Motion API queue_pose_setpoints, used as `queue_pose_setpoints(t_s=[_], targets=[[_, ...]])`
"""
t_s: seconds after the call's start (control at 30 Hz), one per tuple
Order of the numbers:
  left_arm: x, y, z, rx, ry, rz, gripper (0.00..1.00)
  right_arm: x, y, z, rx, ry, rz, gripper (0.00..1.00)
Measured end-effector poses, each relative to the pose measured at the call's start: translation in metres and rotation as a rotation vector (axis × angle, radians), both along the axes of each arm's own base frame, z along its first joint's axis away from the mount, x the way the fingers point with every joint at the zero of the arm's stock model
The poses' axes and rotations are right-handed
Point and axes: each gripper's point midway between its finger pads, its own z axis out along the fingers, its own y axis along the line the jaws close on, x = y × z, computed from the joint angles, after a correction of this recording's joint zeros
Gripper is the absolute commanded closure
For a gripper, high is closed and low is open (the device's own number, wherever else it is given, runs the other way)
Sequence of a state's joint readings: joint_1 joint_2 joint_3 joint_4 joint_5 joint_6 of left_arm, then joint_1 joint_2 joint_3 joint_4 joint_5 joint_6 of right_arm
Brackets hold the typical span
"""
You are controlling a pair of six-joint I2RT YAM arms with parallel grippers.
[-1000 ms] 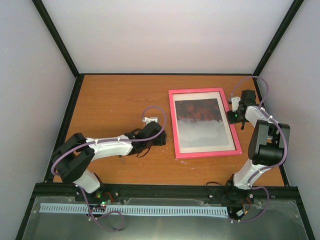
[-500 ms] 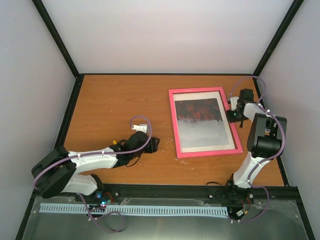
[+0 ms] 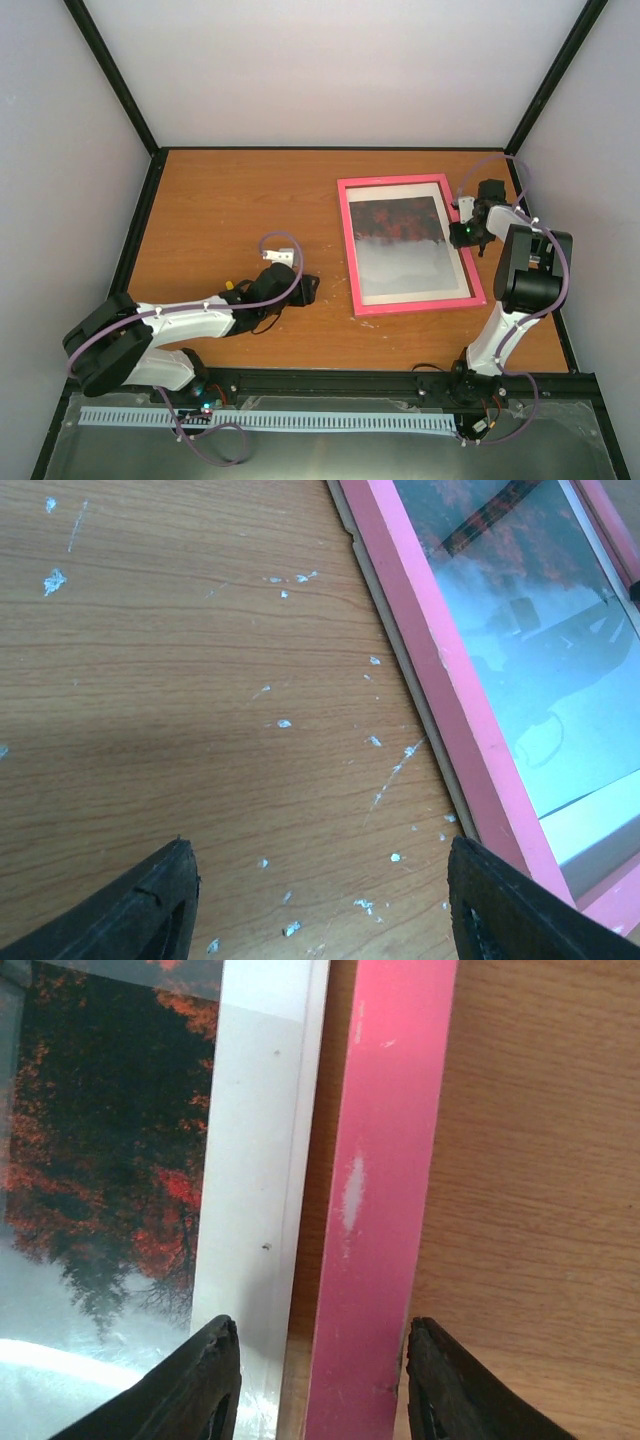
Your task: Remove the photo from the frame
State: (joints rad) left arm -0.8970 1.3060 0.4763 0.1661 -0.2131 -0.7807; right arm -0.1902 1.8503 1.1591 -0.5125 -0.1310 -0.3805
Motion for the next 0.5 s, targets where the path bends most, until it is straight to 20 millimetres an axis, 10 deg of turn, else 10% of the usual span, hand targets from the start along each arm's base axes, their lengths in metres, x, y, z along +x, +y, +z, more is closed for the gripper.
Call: queue_pose_setpoints(t_s=[0.5], targets=[[-0.004,0.006,-0.002,-0.023,0.008,0.019,0.32,0.003,-0.014,-0.005,-0.058,0.015,-0.056,0.86]])
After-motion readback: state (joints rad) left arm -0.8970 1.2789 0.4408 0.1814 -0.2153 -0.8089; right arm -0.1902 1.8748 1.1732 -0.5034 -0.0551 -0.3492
